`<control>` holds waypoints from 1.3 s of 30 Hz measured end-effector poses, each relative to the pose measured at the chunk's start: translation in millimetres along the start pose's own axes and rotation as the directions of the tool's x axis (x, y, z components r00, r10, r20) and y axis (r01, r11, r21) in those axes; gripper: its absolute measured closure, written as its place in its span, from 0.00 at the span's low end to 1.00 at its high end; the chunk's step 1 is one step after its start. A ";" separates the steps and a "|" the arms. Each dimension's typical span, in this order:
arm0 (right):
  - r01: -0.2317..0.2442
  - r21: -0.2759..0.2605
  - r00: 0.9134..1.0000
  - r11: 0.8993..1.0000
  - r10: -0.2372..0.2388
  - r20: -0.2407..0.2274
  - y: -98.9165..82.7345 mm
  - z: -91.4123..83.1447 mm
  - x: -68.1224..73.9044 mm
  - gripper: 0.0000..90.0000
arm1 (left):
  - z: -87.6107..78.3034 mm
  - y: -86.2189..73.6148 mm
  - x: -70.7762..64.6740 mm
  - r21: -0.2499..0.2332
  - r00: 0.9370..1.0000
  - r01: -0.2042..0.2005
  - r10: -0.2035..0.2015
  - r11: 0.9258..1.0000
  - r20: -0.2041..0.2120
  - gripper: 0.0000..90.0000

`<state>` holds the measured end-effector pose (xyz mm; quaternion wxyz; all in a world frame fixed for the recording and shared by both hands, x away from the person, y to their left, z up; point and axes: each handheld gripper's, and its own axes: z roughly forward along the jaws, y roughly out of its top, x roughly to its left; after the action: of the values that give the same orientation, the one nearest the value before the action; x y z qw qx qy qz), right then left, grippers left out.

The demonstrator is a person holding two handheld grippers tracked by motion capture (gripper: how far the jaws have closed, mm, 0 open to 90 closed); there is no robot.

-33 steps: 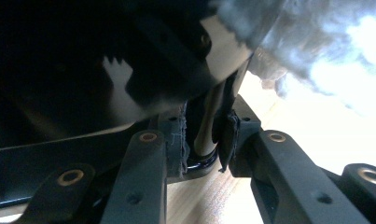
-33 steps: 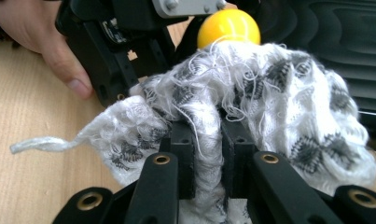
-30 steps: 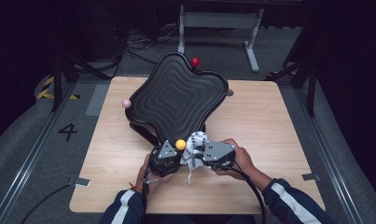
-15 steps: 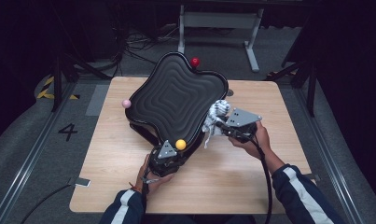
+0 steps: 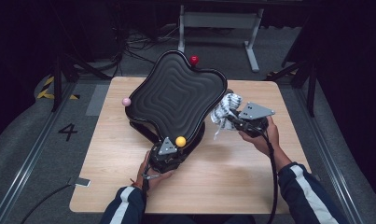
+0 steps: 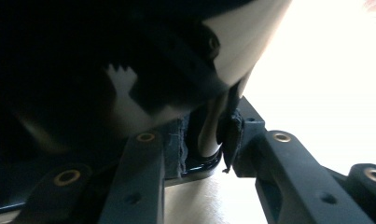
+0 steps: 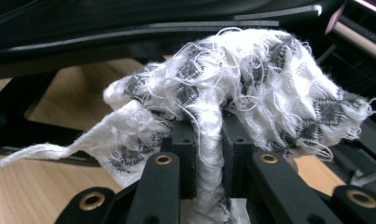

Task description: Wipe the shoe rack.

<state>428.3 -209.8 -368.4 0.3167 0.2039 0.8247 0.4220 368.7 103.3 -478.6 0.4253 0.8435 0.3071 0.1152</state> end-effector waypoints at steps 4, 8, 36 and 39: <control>0.005 0.002 1.000 1.000 -0.005 -0.010 -5.7 -4.9 2.0 0.88 | -1.1 -0.4 2.0 0.001 1.000 -0.004 0.004 1.000 -0.022 0.67; 0.020 -0.003 0.999 1.000 -0.020 -0.041 -12.4 -15.4 8.2 0.88 | -5.0 -2.7 1.8 0.010 0.999 -0.001 0.002 1.000 -0.043 0.59; 0.053 0.003 0.948 0.999 -0.050 -0.313 -47.3 -29.7 64.1 0.86 | -92.3 -71.5 25.3 0.131 0.988 0.062 -0.042 0.990 -0.150 0.37; 0.074 0.015 0.938 0.997 -0.064 -0.341 -48.8 -26.0 73.3 0.86 | -97.1 -75.8 28.0 0.126 0.985 0.071 -0.050 0.990 -0.165 0.35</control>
<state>354.3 -207.7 -422.8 0.1814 0.1035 0.8794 0.4279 314.5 217.4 -480.9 0.3461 0.8478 0.3729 0.1495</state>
